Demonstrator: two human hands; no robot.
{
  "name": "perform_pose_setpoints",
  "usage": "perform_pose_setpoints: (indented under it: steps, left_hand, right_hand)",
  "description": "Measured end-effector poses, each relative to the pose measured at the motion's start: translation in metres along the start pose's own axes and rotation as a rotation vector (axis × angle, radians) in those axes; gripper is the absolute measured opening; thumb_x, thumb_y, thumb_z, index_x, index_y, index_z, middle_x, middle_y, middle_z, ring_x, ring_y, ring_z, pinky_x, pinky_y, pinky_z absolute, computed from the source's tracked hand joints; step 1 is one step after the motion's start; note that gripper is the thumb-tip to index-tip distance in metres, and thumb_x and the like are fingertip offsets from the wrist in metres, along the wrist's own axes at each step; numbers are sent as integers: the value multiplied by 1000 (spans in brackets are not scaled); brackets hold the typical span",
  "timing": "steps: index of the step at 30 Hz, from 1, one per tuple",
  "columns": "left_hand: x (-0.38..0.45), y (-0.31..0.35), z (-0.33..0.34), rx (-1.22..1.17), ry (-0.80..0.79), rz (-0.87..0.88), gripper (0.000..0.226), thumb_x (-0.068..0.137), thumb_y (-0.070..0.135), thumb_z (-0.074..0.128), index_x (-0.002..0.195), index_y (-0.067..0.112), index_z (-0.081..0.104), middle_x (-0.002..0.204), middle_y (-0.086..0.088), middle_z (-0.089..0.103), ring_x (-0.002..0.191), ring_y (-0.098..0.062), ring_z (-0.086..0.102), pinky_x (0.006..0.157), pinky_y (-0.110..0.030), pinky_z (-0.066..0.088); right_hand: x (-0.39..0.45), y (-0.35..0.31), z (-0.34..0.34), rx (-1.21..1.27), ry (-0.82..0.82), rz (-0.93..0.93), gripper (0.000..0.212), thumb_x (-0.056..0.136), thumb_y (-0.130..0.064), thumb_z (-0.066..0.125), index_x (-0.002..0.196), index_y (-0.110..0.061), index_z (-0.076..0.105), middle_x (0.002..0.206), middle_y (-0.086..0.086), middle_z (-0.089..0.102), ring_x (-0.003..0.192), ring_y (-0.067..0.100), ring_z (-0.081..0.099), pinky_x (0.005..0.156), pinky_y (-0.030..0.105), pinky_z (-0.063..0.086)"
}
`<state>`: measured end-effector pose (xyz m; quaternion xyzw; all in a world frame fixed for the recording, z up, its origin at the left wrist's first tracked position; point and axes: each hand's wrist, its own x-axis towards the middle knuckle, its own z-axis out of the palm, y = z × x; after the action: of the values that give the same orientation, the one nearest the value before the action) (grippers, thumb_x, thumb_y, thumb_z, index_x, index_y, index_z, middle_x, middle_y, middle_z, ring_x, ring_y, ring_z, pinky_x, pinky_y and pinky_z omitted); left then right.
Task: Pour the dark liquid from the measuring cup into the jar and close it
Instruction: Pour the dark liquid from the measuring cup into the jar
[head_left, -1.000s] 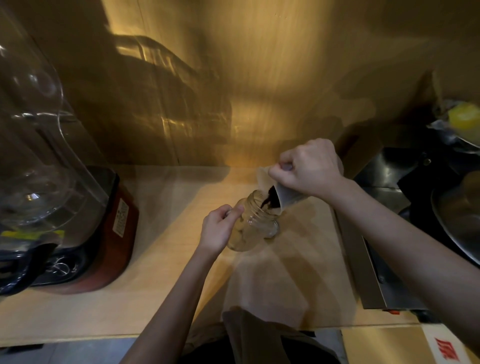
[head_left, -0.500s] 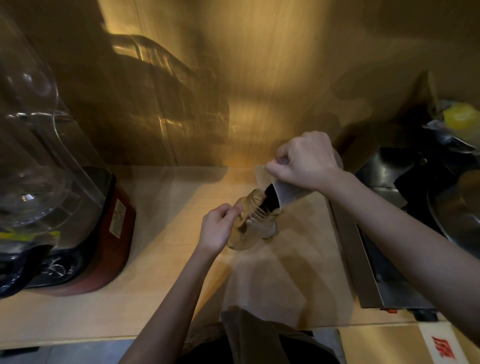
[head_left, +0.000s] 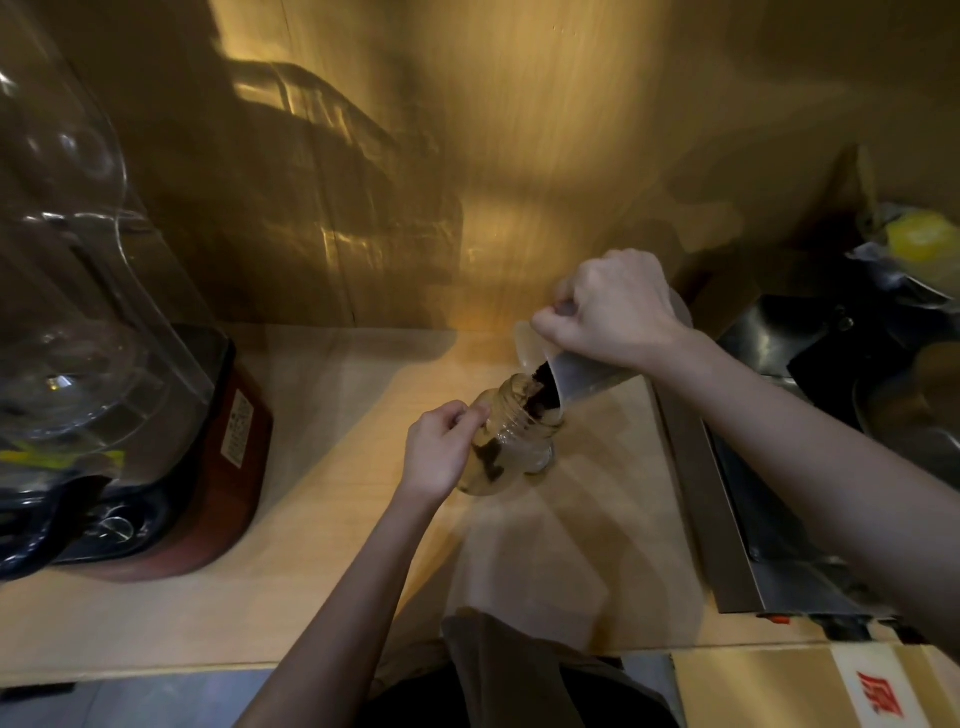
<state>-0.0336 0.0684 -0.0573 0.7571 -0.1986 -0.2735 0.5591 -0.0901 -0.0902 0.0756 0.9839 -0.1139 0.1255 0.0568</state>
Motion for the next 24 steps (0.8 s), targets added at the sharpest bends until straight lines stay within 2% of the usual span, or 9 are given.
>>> perform_pose_setpoints:
  steps: [2, 7, 10, 13, 15, 19, 24]
  left_hand:
    - [0, 1, -1, -4, -4, 0, 43, 87, 30, 54, 67, -8, 54, 59, -7, 41, 60, -17, 37, 58, -33, 28]
    - [1, 1, -3, -17, -22, -2, 36, 87, 31, 53, 64, 4, 55, 56, -4, 41, 59, -17, 38, 59, -34, 29]
    - [2, 1, -4, -27, -15, -9, 36, 87, 32, 53, 61, 7, 53, 55, -3, 41, 58, -16, 38, 59, -33, 29]
    - [2, 0, -3, -22, -10, -10, 41, 87, 33, 53, 63, -1, 53, 56, -4, 40, 58, -16, 38, 58, -33, 29]
    - [3, 0, -2, -12, -9, -11, 39, 87, 33, 53, 60, 4, 51, 54, -1, 39, 56, -15, 37, 55, -29, 28]
    - [3, 1, 0, -5, -10, -21, 39, 87, 31, 54, 54, 13, 46, 52, 1, 38, 55, -15, 36, 55, -31, 28]
    - [4, 2, -1, -15, -12, -20, 39, 87, 33, 54, 56, 10, 46, 52, 1, 36, 55, -16, 35, 55, -32, 26]
  right_hand:
    - [2, 0, 0, 2, -4, 0, 41, 69, -33, 41, 36, -21, 21, 37, -5, 21, 45, 25, 36, 46, 26, 25]
    - [3, -2, 2, -37, 4, -12, 40, 67, -32, 43, 36, -19, 21, 37, -6, 20, 46, 26, 36, 43, 20, 13]
    - [4, -2, 5, -44, -19, -51, 43, 71, -31, 47, 36, -20, 23, 36, -7, 21, 41, 22, 35, 42, 22, 18]
    - [4, -1, 5, -45, -12, -52, 44, 71, -30, 48, 36, -20, 22, 36, -8, 20, 38, 18, 30, 43, 21, 17]
    - [5, -1, 4, -34, -14, -44, 46, 71, -29, 50, 36, -20, 22, 36, -7, 20, 38, 19, 30, 43, 22, 19]
    - [7, -4, 2, -1, -41, -33, 51, 77, -26, 56, 38, -23, 23, 39, -2, 29, 45, 24, 41, 50, 32, 38]
    - [5, -4, 4, -12, 0, -95, 51, 73, -27, 56, 38, -25, 19, 40, 4, 37, 41, 24, 37, 46, 27, 29]
